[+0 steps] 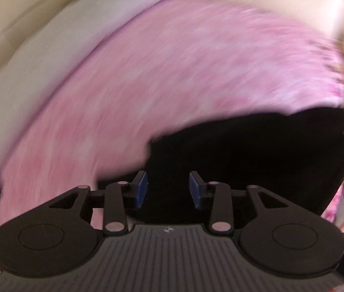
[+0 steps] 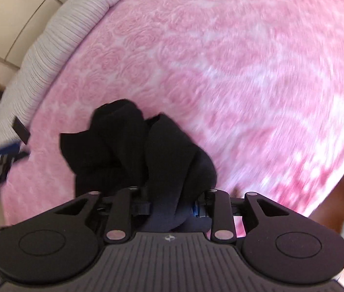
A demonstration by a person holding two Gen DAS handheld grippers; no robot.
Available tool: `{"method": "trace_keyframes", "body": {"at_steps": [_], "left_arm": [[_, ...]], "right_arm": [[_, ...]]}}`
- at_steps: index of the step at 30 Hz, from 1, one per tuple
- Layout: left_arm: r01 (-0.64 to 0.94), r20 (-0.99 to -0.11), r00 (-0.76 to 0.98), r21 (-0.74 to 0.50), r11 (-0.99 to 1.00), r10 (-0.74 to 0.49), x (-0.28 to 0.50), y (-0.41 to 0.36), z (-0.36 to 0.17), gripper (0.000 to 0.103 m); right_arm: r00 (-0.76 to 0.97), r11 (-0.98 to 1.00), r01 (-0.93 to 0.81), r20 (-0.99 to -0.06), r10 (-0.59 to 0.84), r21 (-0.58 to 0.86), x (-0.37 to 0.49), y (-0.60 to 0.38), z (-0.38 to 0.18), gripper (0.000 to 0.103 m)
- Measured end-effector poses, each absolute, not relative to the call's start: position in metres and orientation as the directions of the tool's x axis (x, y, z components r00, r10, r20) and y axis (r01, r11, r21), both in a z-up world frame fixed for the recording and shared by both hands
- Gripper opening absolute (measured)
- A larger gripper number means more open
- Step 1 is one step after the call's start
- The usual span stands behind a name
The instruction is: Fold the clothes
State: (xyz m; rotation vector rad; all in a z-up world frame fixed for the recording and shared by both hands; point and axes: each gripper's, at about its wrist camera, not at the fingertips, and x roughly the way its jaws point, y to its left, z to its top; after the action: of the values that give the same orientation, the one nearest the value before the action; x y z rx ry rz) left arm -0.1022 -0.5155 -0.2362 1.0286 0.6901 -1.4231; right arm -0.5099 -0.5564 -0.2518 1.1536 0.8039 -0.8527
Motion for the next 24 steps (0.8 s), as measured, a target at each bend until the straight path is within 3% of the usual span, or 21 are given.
{"method": "trace_keyframes", "body": {"at_steps": [4,6,8,11,13,16,19,24], "left_arm": [[0.975,-0.925,0.194,0.146,0.167,-0.325,-0.049,-0.463,-0.254,0.041],[0.952,-0.937,0.185,0.097,0.289,-0.296,-0.03,-0.444,-0.265,0.051],[0.924,-0.943,0.165,0.046,0.38,-0.288,-0.02,-0.435,-0.28,0.053],[0.886,-0.949,0.103,-0.048,0.461,-0.297,-0.012,-0.426,-0.304,0.064],[0.865,-0.954,0.051,-0.105,0.491,-0.294,-0.016,-0.427,-0.326,0.064],[0.846,-0.963,-0.01,-0.153,0.511,-0.27,-0.025,-0.425,-0.355,0.065],[0.821,-0.965,-0.063,-0.194,0.536,-0.253,-0.032,-0.419,-0.374,0.067],[0.687,-0.946,-0.17,-0.315,0.655,-0.276,-0.035,-0.396,-0.392,0.068]], "right_arm": [[0.402,0.181,0.909,-0.903,-0.15,0.375,-0.509,-0.594,-0.25,0.043],[0.414,0.177,0.905,-0.897,-0.154,0.387,-0.502,-0.606,-0.248,0.046],[0.424,0.161,0.901,-0.894,-0.145,0.402,-0.502,-0.613,-0.241,0.066],[0.411,0.176,0.907,-0.897,-0.164,0.383,-0.493,-0.624,-0.239,0.068],[0.387,0.256,0.91,-0.887,-0.25,0.325,-0.487,-0.625,-0.222,0.074],[0.408,0.421,0.866,-0.869,-0.28,0.271,-0.463,-0.627,-0.207,0.091],[0.439,0.578,0.783,-0.862,-0.254,0.229,-0.432,-0.63,-0.203,0.09],[0.432,0.831,0.53,-0.897,-0.096,0.166,-0.343,-0.637,-0.271,0.09]]}}
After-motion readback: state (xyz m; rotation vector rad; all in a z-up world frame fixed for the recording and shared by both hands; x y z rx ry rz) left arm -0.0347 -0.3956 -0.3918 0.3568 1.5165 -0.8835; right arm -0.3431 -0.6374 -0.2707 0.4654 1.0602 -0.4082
